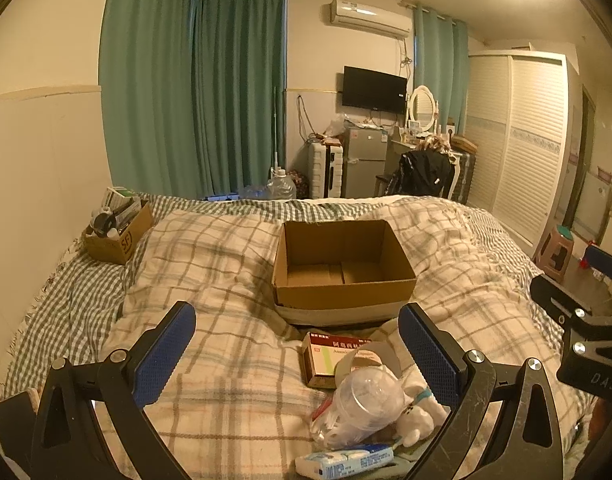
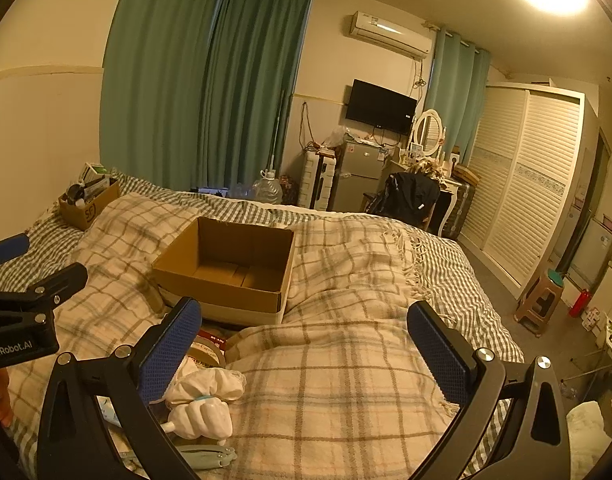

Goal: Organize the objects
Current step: 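Grasp the blue-white tube with the left tool while the right tool grasps the clear cup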

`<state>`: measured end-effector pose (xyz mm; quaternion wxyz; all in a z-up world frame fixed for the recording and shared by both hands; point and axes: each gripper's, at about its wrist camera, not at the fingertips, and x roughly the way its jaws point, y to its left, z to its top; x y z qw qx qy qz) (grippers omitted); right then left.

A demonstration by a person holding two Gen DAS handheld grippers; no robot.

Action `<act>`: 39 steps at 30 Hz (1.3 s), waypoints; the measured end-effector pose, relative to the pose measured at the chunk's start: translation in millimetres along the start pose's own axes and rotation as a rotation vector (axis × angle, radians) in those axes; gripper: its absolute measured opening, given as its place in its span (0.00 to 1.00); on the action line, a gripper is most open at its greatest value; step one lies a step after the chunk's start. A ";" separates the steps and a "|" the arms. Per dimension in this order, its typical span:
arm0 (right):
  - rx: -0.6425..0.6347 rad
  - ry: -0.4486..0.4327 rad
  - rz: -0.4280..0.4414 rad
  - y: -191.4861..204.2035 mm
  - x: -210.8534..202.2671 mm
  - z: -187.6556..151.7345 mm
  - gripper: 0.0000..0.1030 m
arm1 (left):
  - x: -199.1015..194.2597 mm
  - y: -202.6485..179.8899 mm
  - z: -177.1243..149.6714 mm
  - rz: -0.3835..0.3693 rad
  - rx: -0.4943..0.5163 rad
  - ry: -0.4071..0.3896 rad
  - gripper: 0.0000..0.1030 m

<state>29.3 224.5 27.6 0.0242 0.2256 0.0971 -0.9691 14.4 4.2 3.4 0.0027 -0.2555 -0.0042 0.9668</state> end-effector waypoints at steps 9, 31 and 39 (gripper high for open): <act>-0.028 0.043 0.002 1.2 1.4 -18.4 1.00 | 12.8 3.9 -31.5 0.043 0.027 0.114 1.00; -0.079 0.199 0.054 13.5 32.7 -67.4 1.00 | 52.3 -33.0 -112.1 -0.303 0.209 0.378 0.74; -0.120 0.214 0.067 30.9 38.3 -62.8 1.00 | 38.9 -18.6 -109.4 -0.337 0.171 0.382 0.30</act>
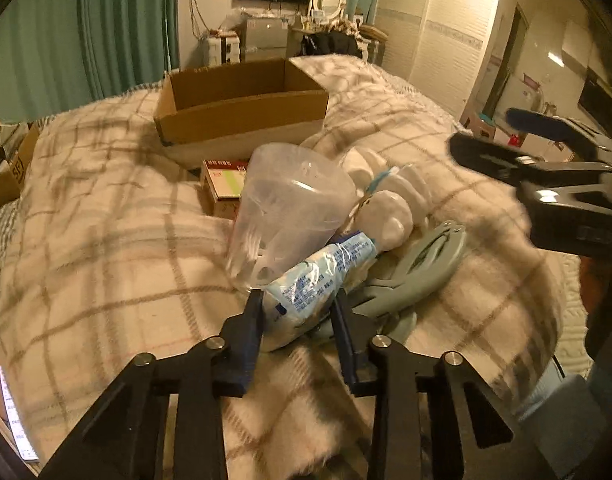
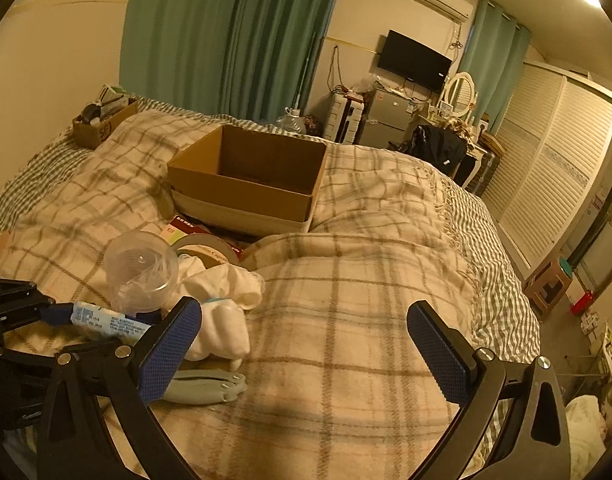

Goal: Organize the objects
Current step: 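Grasp the blue-white tube with the left tool while the right tool grasps the clear cup, then carry the tube and cup over the box and open both tools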

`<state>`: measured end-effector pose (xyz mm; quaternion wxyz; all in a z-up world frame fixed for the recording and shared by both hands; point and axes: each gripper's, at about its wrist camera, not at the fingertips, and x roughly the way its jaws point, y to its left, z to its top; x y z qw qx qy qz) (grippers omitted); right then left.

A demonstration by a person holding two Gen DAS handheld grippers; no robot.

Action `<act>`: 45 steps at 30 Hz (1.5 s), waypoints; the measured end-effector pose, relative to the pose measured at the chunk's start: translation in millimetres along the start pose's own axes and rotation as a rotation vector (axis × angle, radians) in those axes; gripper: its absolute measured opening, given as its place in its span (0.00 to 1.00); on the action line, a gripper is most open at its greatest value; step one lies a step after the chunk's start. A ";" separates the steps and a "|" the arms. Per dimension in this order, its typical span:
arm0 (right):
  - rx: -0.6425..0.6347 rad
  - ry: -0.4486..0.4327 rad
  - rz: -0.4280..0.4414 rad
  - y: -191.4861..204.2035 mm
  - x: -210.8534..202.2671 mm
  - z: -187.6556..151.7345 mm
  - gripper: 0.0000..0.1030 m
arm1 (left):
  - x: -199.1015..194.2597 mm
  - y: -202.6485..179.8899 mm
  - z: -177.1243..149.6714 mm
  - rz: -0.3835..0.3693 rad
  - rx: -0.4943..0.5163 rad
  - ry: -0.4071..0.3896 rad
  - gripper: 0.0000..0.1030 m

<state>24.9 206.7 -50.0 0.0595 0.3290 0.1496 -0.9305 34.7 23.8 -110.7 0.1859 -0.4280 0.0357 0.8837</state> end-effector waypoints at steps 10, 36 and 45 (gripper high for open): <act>-0.065 0.007 0.089 42.6 13.9 22.6 1.00 | -61.5 47.7 11.7 0.155 -0.119 -0.143 0.27; -0.182 0.138 0.290 123.3 57.4 20.5 0.67 | -43.4 90.0 7.6 0.251 -0.232 -0.118 0.27; -0.146 0.034 0.276 106.1 29.6 31.5 0.64 | -50.0 86.5 16.0 0.262 -0.236 -0.142 0.27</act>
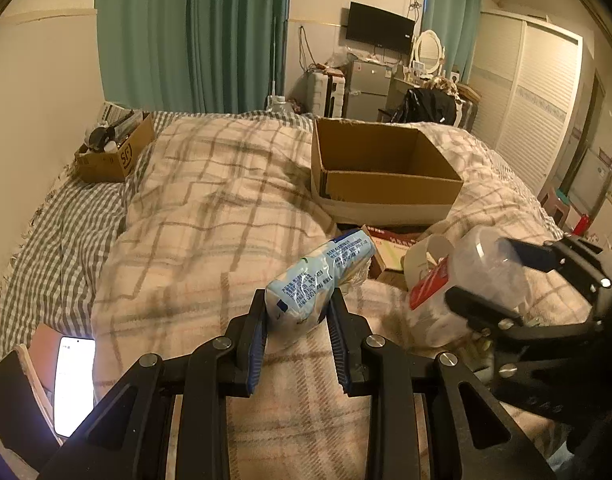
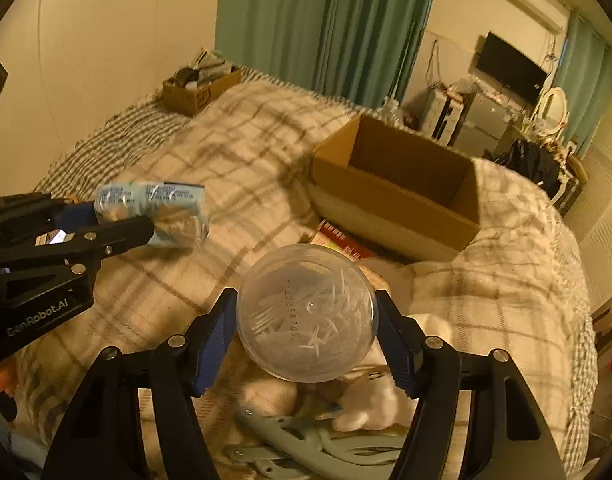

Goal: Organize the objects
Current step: 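Carry the tube and cup over the box and open both tools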

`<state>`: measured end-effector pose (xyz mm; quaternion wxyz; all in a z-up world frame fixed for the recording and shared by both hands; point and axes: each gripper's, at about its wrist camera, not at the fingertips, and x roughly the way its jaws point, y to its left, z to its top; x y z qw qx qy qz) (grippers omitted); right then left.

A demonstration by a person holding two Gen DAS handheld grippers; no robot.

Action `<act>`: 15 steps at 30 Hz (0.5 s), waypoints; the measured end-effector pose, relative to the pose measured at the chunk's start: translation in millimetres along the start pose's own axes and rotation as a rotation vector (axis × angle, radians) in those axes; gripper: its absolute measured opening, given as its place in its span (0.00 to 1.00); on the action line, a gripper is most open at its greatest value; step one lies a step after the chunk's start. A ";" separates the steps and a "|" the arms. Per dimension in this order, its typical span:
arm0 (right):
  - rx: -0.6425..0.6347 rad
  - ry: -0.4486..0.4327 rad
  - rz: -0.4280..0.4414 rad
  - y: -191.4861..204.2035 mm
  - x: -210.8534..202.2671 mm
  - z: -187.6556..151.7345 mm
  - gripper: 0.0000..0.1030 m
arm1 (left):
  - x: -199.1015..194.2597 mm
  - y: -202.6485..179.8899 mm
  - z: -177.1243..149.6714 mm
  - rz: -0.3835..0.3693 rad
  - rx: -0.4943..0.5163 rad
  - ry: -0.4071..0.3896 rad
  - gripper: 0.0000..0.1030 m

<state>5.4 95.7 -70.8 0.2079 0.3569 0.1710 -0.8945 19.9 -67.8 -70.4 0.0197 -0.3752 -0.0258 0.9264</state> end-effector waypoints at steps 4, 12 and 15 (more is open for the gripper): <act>-0.015 -0.031 -0.034 -9.2 -10.7 10.1 0.64 | -5.9 -4.9 12.5 0.014 -0.006 -0.055 0.27; -0.043 -0.126 -0.109 -39.4 -31.1 57.4 0.64 | -4.2 -24.5 71.1 0.014 0.060 -0.114 0.27; -0.039 -0.155 -0.158 -58.0 -36.6 83.6 0.64 | 1.7 -28.9 103.1 0.008 0.073 -0.130 0.27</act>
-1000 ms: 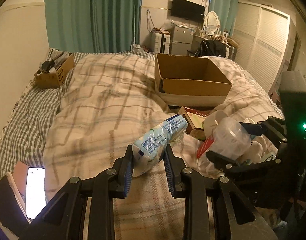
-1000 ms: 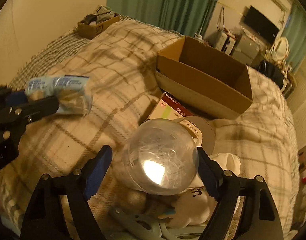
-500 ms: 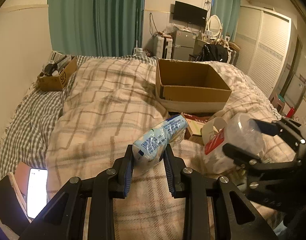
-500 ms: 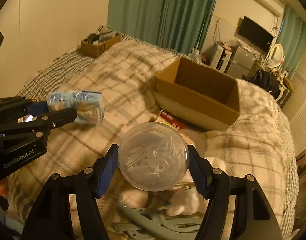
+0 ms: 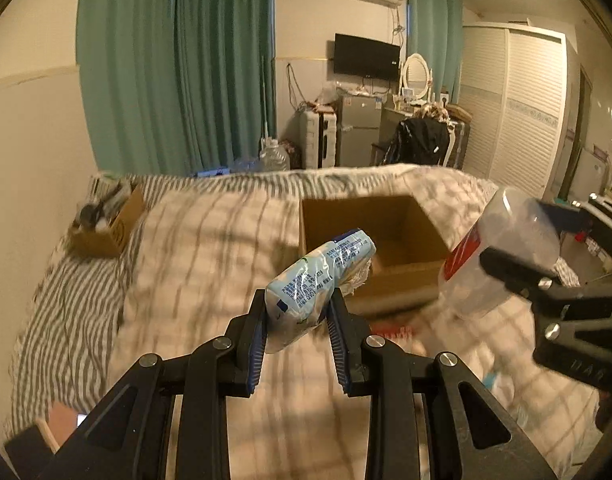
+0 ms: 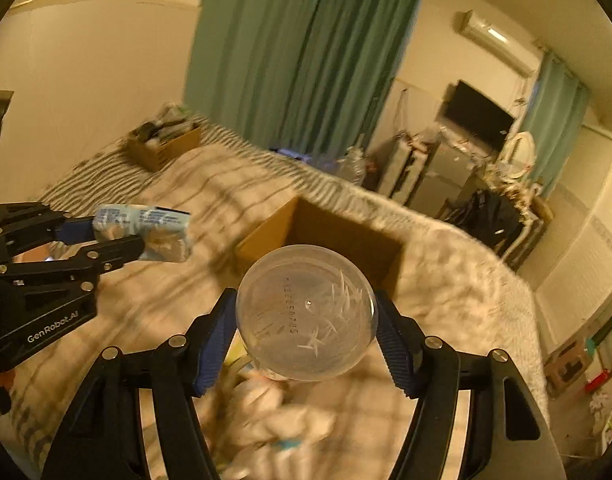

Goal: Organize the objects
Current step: 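Carry the tube and cup over the box and open both tools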

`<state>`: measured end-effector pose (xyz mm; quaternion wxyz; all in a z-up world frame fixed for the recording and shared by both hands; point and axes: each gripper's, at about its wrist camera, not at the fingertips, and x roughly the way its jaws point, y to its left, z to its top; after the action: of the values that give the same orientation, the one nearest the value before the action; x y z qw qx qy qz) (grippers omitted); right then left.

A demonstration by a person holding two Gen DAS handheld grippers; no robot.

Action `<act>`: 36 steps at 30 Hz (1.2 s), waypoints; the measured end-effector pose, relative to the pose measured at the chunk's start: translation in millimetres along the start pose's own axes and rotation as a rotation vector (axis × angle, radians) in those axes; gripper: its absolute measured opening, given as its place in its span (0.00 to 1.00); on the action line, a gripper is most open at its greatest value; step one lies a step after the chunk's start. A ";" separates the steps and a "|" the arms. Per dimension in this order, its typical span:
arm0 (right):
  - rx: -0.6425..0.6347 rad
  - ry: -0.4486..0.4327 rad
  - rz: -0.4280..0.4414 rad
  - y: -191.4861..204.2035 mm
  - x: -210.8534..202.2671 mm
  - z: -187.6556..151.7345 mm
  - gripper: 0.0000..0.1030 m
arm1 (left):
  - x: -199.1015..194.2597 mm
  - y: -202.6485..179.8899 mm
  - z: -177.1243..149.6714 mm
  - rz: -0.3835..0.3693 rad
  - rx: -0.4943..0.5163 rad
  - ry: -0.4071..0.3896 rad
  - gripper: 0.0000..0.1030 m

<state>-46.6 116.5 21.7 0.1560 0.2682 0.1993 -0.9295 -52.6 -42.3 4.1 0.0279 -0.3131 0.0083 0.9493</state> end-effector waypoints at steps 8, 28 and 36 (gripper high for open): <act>0.053 -0.022 -0.046 -58.7 48.3 54.2 0.64 | 51.0 -16.0 71.0 -0.063 0.011 0.005 0.27; 0.146 0.151 0.039 -104.0 245.6 49.8 0.64 | 241.1 -46.2 72.5 -0.082 0.022 0.190 0.27; 0.254 0.151 0.126 -118.9 252.0 35.0 0.73 | 244.2 -47.1 67.9 -0.076 0.045 0.201 0.64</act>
<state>-312.5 158.1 -58.3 0.1633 0.3669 0.0743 -0.9128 -286.1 18.7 -86.5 0.0699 -0.4060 0.0204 0.9110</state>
